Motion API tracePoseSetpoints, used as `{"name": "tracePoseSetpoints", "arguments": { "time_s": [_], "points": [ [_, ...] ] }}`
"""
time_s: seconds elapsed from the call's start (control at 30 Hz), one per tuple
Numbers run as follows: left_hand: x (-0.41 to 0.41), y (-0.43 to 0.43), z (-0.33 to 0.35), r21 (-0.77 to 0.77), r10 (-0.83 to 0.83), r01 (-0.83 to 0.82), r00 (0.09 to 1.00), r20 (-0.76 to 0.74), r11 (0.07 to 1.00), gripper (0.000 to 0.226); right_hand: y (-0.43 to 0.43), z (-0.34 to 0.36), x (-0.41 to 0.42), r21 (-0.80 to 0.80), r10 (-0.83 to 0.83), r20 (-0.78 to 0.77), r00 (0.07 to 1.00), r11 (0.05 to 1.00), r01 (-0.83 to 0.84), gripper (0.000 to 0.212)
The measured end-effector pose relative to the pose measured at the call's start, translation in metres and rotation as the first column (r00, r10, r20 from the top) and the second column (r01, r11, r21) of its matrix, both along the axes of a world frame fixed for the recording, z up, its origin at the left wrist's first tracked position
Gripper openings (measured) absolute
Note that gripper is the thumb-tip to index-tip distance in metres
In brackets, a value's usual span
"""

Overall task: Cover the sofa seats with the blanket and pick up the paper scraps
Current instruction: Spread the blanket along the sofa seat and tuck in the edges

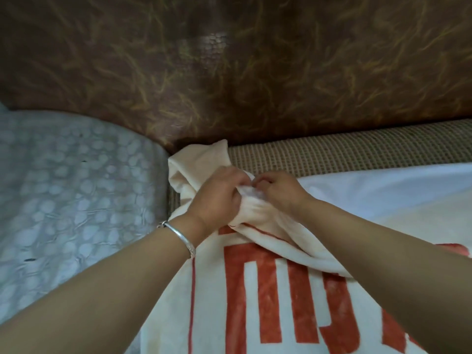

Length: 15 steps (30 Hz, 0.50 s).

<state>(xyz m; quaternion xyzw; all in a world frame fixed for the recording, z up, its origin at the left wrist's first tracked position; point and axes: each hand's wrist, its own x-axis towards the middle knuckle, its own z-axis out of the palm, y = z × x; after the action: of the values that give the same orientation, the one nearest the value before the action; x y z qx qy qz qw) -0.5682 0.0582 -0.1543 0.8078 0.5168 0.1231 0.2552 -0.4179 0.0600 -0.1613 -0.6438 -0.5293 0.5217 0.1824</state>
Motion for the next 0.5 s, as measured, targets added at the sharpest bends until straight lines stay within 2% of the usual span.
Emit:
{"name": "tracePoseSetpoints", "arguments": {
  "time_s": [0.07,0.1,0.17,0.23,0.33,0.4,0.5],
  "points": [
    [-0.021,0.009,-0.004,0.038,0.273,-0.275,0.961,0.044,0.961,0.033,0.009,-0.002,-0.017,-0.038,-0.095,-0.070,0.993,0.995,0.092,0.028],
    [-0.029,0.013,-0.006,0.006,0.382,-0.382,0.924,-0.006,0.924,0.038,0.013,-0.002,-0.024,-0.066,-0.140,-0.105,0.985,0.989,0.133,0.027],
    [-0.049,0.022,-0.015,-0.034,0.508,-0.521,0.844,-0.174,0.853,0.043,0.020,-0.004,-0.041,-0.110,-0.166,-0.110,0.980,0.982,0.154,0.030],
    [-0.067,0.030,-0.026,-0.110,0.559,-0.599,0.788,-0.259,0.793,0.038,0.026,-0.006,-0.058,-0.135,-0.108,-0.024,0.994,0.985,0.104,0.045],
    [-0.077,0.036,-0.034,-0.272,0.555,-0.579,0.815,-0.167,0.769,0.029,0.035,-0.013,-0.073,-0.246,-0.175,0.053,0.983,0.952,0.183,0.064],
    [-0.076,0.037,-0.036,-0.358,0.551,-0.532,0.833,-0.055,0.768,0.033,0.039,-0.014,-0.077,-0.322,-0.221,0.065,0.973,0.918,0.230,0.058],
    [-0.069,0.038,-0.034,-0.444,0.556,-0.465,0.826,0.095,0.766,0.036,0.041,-0.015,-0.078,-0.347,-0.296,-0.084,0.951,0.904,0.251,0.037]
  ]
}}
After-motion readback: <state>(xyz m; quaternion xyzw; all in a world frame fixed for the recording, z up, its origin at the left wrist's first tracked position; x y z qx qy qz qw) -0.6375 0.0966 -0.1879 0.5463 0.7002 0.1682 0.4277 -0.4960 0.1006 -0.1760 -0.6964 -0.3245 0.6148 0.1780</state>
